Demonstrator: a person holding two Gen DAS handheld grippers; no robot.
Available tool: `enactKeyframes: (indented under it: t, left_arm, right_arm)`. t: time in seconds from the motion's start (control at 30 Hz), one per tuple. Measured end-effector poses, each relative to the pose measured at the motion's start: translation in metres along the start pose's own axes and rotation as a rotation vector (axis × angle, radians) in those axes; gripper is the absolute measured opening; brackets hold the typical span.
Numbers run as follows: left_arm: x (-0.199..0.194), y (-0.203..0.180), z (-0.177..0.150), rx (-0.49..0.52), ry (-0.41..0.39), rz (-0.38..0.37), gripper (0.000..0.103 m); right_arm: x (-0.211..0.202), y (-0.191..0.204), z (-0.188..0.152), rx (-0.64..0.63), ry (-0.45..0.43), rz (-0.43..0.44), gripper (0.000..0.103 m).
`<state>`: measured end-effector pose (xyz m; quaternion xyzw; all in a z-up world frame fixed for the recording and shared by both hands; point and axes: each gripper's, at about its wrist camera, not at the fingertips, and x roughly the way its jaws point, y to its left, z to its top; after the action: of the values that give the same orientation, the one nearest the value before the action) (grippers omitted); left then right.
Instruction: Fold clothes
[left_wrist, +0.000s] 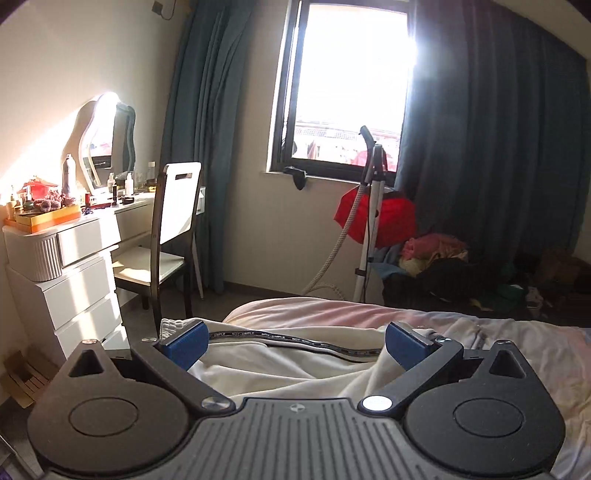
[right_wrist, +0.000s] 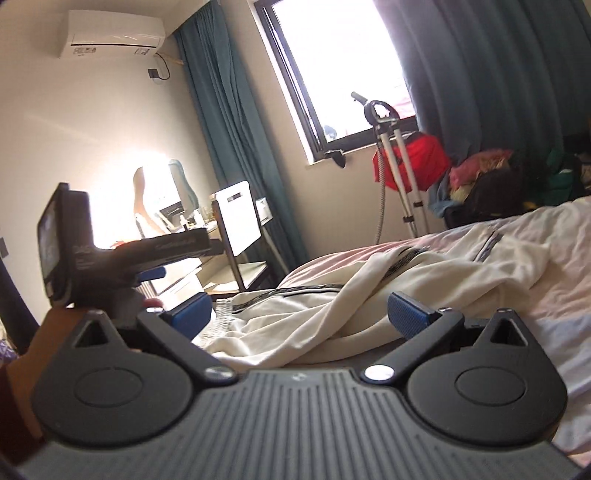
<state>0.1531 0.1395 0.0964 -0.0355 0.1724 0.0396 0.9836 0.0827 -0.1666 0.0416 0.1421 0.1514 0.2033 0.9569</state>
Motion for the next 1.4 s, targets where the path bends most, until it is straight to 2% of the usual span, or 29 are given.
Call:
enactKeyframes:
  t: [0.07,0.17,0.3,0.37,0.43,0.5,0.6,0.77,1.0,1.13,1.27,1.4]
  left_arm:
    - [-0.031,-0.020,-0.013,0.024,-0.022,-0.022,0.103]
    - [-0.070,-0.042,-0.042,-0.015,-0.081,-0.060,0.103]
    - [-0.095,-0.067,-0.087,-0.048,-0.111,-0.106,0.103]
    - [-0.101,-0.081,-0.106,-0.003,-0.128,-0.107,0.103]
    - [-0.104,-0.097,-0.122,0.086,-0.140,-0.092,0.103]
    - [-0.104,-0.107,-0.136,0.156,-0.147,-0.077,0.103]
    - [-0.093,-0.114,-0.151,0.208,-0.127,-0.084,0.103]
    - [-0.035,-0.117,-0.148,0.255,-0.026,-0.095,0.103]
    - [0.085,-0.123,-0.107,0.159,0.104,-0.134,0.103]
    - [0.165,-0.136,-0.086,0.117,0.166,-0.095,0.103]
    - [0.241,-0.154,-0.073,0.110,0.202,-0.011,0.103]
    - [0.311,-0.172,-0.065,0.114,0.225,0.067,0.096]
  right_arm:
    - [-0.024,-0.011,0.001,-0.042,-0.022,-0.028,0.103]
    - [-0.050,-0.027,-0.006,-0.110,-0.062,-0.072,0.103]
    - [-0.066,-0.057,-0.030,-0.151,-0.093,-0.134,0.103]
    - [-0.070,-0.072,-0.041,-0.152,-0.088,-0.162,0.103]
    - [-0.071,-0.085,-0.048,-0.138,-0.064,-0.186,0.103]
    - [-0.071,-0.088,-0.047,-0.117,-0.072,-0.190,0.103]
    - [-0.073,-0.094,-0.044,-0.085,-0.086,-0.194,0.103]
    - [-0.072,-0.100,-0.039,-0.053,-0.101,-0.206,0.103]
    - [-0.065,-0.125,-0.033,0.035,-0.094,-0.242,0.103]
    - [-0.053,-0.146,-0.039,0.064,-0.097,-0.299,0.103]
    - [-0.028,-0.173,-0.048,0.085,-0.060,-0.378,0.103]
    - [0.000,-0.205,-0.058,0.167,-0.017,-0.409,0.103]
